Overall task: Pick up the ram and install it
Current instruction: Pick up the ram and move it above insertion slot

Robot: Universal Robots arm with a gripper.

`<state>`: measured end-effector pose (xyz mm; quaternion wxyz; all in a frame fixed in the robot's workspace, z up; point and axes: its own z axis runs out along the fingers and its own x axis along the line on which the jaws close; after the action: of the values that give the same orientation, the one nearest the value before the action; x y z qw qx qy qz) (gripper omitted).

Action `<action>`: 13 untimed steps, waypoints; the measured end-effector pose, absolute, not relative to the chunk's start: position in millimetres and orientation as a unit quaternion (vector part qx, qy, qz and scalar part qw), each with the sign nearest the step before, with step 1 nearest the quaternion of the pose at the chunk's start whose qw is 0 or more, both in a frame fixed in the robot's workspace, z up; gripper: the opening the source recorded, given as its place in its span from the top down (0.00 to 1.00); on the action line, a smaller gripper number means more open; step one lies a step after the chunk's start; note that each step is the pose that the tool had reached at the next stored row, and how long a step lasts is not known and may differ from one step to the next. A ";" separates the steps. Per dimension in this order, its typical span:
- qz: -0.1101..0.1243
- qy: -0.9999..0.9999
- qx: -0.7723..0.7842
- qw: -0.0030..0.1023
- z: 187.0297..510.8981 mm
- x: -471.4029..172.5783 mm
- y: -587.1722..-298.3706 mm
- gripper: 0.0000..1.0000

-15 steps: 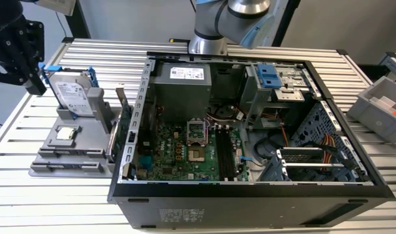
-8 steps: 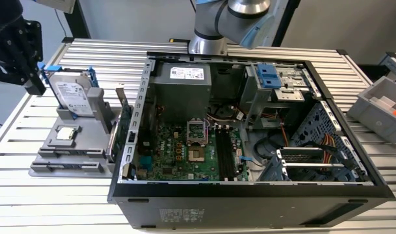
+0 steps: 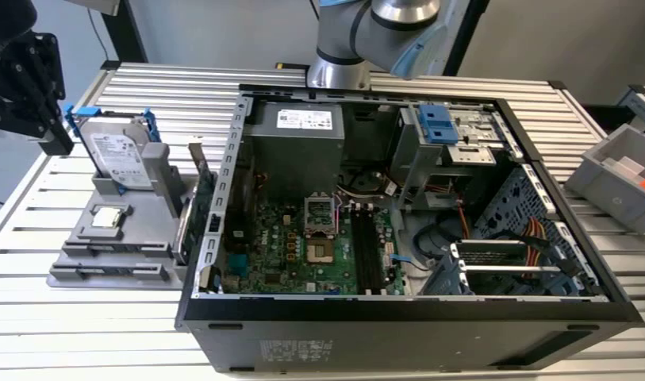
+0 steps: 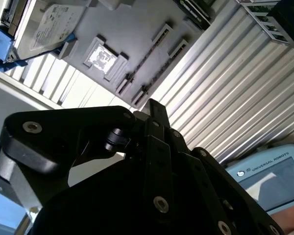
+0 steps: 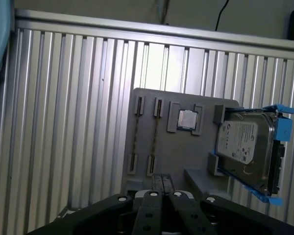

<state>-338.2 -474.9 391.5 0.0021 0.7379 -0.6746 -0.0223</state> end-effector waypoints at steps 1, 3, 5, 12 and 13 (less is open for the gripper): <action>-0.022 -0.674 0.738 0.002 391.5 -338.2 -474.9 1.00; -0.022 -0.674 0.739 0.002 391.5 -338.1 -475.0 1.00; -0.022 -0.673 0.739 0.002 391.5 -338.1 -475.0 1.00; -0.022 -0.673 0.739 0.002 391.5 -338.1 -474.9 1.00; -0.022 -0.673 0.739 0.002 391.5 -338.1 -474.9 1.00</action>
<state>-338.1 -474.9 391.5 0.0024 0.7393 -0.6730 -0.0221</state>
